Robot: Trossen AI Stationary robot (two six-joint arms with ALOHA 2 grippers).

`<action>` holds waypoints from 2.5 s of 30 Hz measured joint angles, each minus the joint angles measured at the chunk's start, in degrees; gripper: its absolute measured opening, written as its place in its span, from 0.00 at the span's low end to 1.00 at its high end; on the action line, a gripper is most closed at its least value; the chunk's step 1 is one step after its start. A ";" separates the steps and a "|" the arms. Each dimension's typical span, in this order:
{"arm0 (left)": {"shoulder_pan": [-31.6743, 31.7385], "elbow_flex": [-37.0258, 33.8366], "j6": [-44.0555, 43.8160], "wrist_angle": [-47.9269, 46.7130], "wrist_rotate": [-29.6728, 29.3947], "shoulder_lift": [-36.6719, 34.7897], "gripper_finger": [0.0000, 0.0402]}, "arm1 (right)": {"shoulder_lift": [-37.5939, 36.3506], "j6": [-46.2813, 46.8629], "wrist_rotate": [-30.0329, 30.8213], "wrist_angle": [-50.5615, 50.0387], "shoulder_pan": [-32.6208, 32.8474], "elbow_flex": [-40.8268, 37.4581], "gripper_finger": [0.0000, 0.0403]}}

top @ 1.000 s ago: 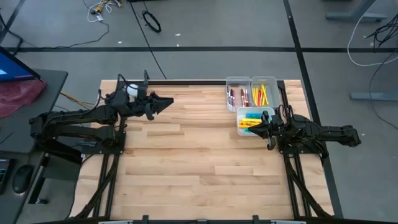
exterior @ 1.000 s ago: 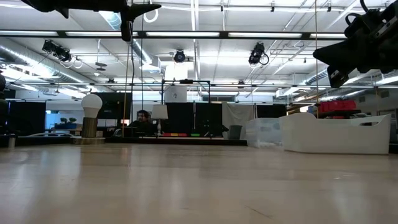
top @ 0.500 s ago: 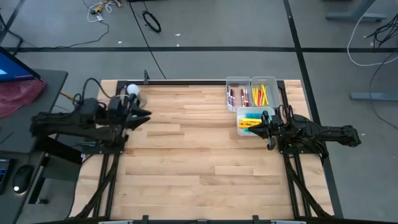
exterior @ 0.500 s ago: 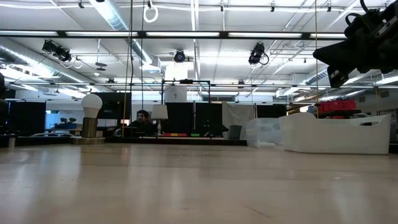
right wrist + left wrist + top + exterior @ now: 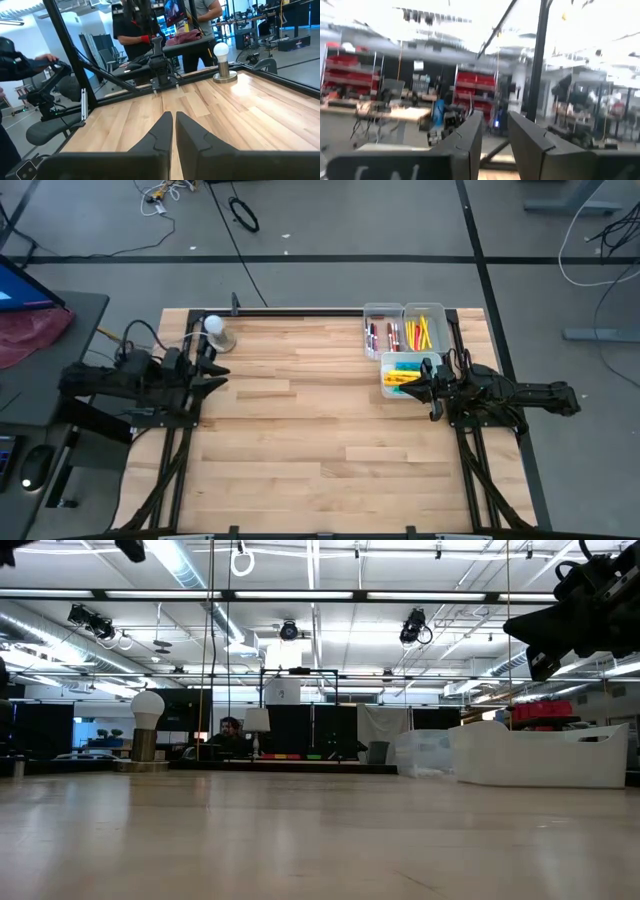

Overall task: Pick & Place Markers
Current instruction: Return to Home Position

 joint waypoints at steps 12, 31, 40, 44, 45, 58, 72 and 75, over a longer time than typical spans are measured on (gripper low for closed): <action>0.25 -18.11 1.57 17.69 0.17 -8.97 0.25 | 0.00 -0.01 0.00 0.00 0.00 0.00 0.06; 5.60 -22.65 2.04 -12.38 2.57 -16.92 0.25 | 0.02 -0.02 -0.02 0.00 -0.01 0.00 0.06; 5.60 -22.63 7.50 -13.91 2.02 -16.92 0.25 | 0.02 -0.01 0.00 0.00 -0.01 0.00 0.06; 7.06 -22.63 9.99 -14.15 1.99 -16.94 0.25 | 0.02 -0.02 0.00 0.00 -0.01 0.00 0.06; 7.82 -22.63 9.96 -14.19 2.01 -16.94 0.25 | 0.02 -0.02 -0.02 0.00 0.00 0.00 0.06; 8.03 -22.66 9.68 -14.46 2.08 -16.98 0.25 | 0.02 -0.01 0.00 0.00 -0.01 0.00 0.06; 8.02 -22.74 -6.58 -11.96 2.12 -16.15 0.25 | 0.02 -0.01 0.00 0.01 -0.01 0.00 0.06; 8.02 -22.74 -6.60 -11.74 2.12 -16.15 0.25 | 0.02 0.00 0.00 0.02 0.00 -0.02 0.06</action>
